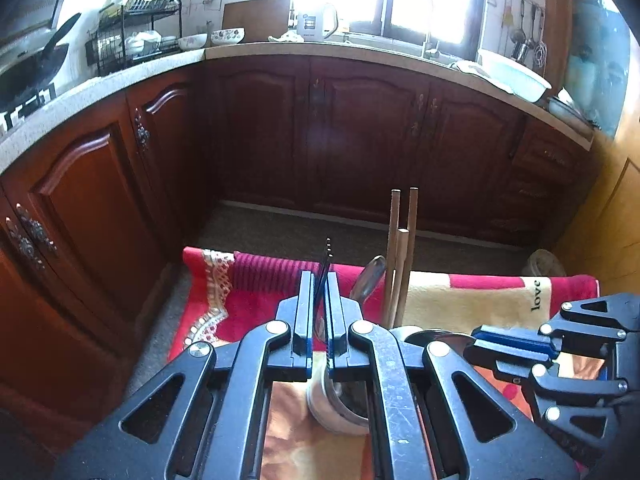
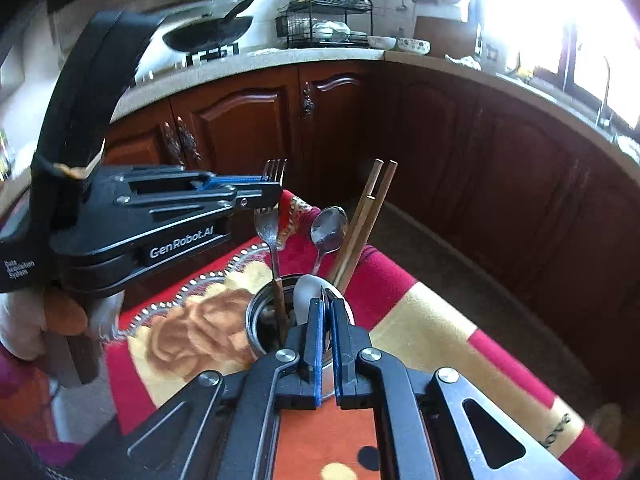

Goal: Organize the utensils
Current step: 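Open both tools to drop fork and spoon into the canister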

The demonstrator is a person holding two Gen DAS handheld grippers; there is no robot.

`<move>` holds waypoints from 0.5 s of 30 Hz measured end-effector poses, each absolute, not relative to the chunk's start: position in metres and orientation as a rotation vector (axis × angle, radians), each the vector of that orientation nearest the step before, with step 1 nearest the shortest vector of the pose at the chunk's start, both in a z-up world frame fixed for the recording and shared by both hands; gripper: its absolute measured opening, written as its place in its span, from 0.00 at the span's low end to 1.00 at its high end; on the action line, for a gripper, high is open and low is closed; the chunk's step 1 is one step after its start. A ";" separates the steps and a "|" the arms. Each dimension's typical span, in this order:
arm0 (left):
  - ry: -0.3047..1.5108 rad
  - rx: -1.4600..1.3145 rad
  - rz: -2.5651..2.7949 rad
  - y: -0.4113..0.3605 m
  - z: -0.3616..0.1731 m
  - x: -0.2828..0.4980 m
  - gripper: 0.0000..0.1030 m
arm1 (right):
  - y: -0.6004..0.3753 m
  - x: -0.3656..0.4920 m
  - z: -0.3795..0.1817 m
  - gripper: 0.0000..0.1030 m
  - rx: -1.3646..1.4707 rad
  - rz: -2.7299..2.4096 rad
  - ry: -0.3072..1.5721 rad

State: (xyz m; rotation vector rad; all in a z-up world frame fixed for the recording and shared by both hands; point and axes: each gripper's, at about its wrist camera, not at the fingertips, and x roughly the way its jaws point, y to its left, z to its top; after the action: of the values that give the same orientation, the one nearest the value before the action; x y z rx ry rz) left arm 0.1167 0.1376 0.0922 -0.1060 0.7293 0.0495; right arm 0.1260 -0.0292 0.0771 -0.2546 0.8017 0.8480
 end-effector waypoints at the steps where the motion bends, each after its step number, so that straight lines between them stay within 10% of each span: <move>1: 0.730 -0.112 0.047 0.139 0.092 0.116 0.02 | -0.032 0.128 0.078 0.06 -0.234 0.847 0.806; 10: 0.713 -0.182 0.025 0.141 0.101 0.096 0.37 | -0.057 0.125 0.081 0.25 -0.155 0.818 0.814; 15: 0.709 -0.191 0.016 0.136 0.104 0.084 0.39 | -0.069 0.113 0.084 0.28 -0.146 0.801 0.804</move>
State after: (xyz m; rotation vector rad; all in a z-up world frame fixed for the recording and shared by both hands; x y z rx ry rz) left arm 0.0842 0.1360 0.1038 -0.1910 0.7085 0.0158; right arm 0.1133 -0.0695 0.0837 -0.1455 0.8037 0.8007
